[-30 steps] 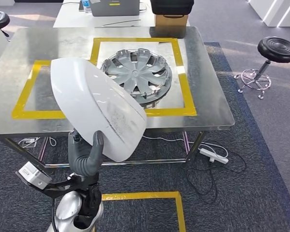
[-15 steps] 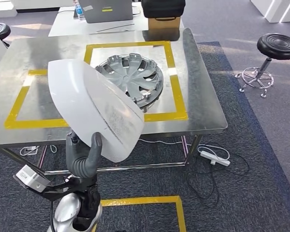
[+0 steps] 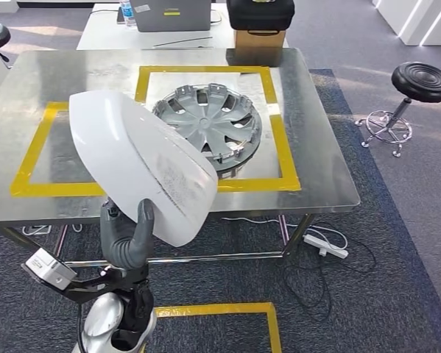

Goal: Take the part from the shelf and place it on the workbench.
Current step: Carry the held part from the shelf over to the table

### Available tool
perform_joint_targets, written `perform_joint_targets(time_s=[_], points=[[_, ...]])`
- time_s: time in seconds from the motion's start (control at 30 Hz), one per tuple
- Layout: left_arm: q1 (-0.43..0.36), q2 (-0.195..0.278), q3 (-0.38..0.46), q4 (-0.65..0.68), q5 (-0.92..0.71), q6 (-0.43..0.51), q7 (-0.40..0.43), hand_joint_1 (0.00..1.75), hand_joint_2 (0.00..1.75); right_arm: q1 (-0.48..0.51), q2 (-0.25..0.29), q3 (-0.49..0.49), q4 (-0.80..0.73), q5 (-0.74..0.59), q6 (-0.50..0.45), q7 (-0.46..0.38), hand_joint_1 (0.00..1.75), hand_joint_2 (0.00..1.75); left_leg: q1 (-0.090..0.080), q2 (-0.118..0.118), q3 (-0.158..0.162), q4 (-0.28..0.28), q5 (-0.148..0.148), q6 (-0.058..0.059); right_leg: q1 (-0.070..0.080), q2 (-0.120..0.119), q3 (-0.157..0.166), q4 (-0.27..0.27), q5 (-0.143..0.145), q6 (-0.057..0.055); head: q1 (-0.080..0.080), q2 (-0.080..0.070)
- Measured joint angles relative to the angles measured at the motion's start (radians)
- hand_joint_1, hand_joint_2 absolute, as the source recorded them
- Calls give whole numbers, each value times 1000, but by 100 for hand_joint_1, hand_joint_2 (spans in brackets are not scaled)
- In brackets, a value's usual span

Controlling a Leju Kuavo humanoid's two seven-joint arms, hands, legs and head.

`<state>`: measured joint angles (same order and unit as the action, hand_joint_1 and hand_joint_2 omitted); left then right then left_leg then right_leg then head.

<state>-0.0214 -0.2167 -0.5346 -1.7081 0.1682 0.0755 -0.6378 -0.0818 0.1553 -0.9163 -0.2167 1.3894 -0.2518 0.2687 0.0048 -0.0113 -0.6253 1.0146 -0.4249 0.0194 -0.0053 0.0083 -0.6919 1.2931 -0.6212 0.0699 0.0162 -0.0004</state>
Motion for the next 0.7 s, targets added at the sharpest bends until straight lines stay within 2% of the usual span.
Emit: perform_joint_targets(time_s=[0.03, 0.07, 0.13, 0.17, 0.2, 0.3, 0.37, 0.4, 0.47, 0.5, 0.53, 0.57, 0.63, 0.67, 0.7], points=[[1, 0, 0, 0, 0, 0, 0, 175, 175, 1, 0, 0, 0, 0, 0, 0, 0, 175, 0, -1, 2, 0, -2, 0, 0, 0, -12, 12, 10, 0, 0, 0], [1, 0, 0, 0, 0, 0, 0, 175, 175, 1, 0, 0, 0, 1, 0, 1, 0, 175, 0, -1, 6, 0, -4, 0, 0, 0, -4, -16, 40, -1, 0, 0], [1, 0, 1, 0, 0, 0, 0, 175, 175, 0, 0, 0, 0, 1, 0, 1, 0, 175, 0, -3, 16, 0, -9, -4, -1, -1, 54, -152, 119, -4, 1, 0], [1, 0, 1, 0, 0, 0, 0, 175, 175, -1, 0, 0, 0, 1, 0, 1, 0, 175, -3, -3, 19, 1, -12, -8, -1, 0, 81, -211, 144, -7, 0, 0], [1, 0, 1, 0, 0, 0, 0, 175, 175, -2, 0, 0, 0, 1, 0, 1, 0, 175, -5, -3, 21, 2, -13, -13, 0, 1, 98, -248, 157, -11, 0, 0], [1, 0, 1, 0, 0, 0, 0, 175, 175, -1, 0, 0, 0, 1, 0, 2, 0, 175, -6, -3, 22, -1, -12, -27, 2, 3, 106, -265, 164, -26, -1, 0], [0, 0, 1, 0, 0, 0, 0, 175, 175, -1, 0, 0, 0, 2, 0, 2, 0, 175, -5, -2, 11, 23, -32, -39, -2, 3, 107, -269, 167, -38, -4, 0], [0, 0, 1, 0, 0, 0, 0, 175, 175, -2, 0, 0, 0, 2, 0, 1, 0, 175, -4, -2, -9, 65, -58, -45, -5, 2, 108, -271, 168, -44, -6, 0], [0, 2, 1, 0, -1, -2, -1, 175, 175, -2, 0, 0, 0, 2, 0, 0, 0, 175, -3, -1, -72, 196, -119, -52, -6, 1, 108, -271, 163, -51, -10, 0], [1, 3, 1, 0, -1, -2, -1, 175, 175, -2, 0, 0, 0, 2, 0, -1, 0, 175, -2, -1, -101, 251, -136, -54, -6, 0, 108, -271, 160, -52, -10, 0], [1, 5, 1, 0, -1, -3, -1, 175, 175, -1, 0, 0, 0, 2, 0, -1, 0, 175, -2, -1, -116, 277, -135, -54, -6, 0, 110, -271, 158, -52, -10, 0], [1, 6, 1, 0, -1, -3, -1, 175, 175, -1, 0, 0, 0, 2, 0, -1, 0, 175, -2, 0, -111, 265, -115, -53, -6, 0, 113, -271, 158, -51, -10, 0], [1, 7, 0, 0, -1, -3, -1, 175, 175, 0, 0, 0, 0, 2, 0, -1, 0, 175, -1, 1, -54, 151, -44, -51, -7, 2, 122, -271, 154, -45, -10, 0], [1, 7, 0, 0, -1, -3, -1, 175, 175, -1, 0, 0, 0, 2, 0, -1, 0, 175, -1, 2, -21, 86, -20, -51, -6, 3, 125, -269, 152, -40, -11, 0], [0, 7, 0, 0, -1, -3, -1, 175, 175, -1, 0, 0, 0, 2, 0, -1, 0, 175, 0, 2, 2, 39, -7, -47, -4, 4, 125, -267, 149, -35, -11, 0]])
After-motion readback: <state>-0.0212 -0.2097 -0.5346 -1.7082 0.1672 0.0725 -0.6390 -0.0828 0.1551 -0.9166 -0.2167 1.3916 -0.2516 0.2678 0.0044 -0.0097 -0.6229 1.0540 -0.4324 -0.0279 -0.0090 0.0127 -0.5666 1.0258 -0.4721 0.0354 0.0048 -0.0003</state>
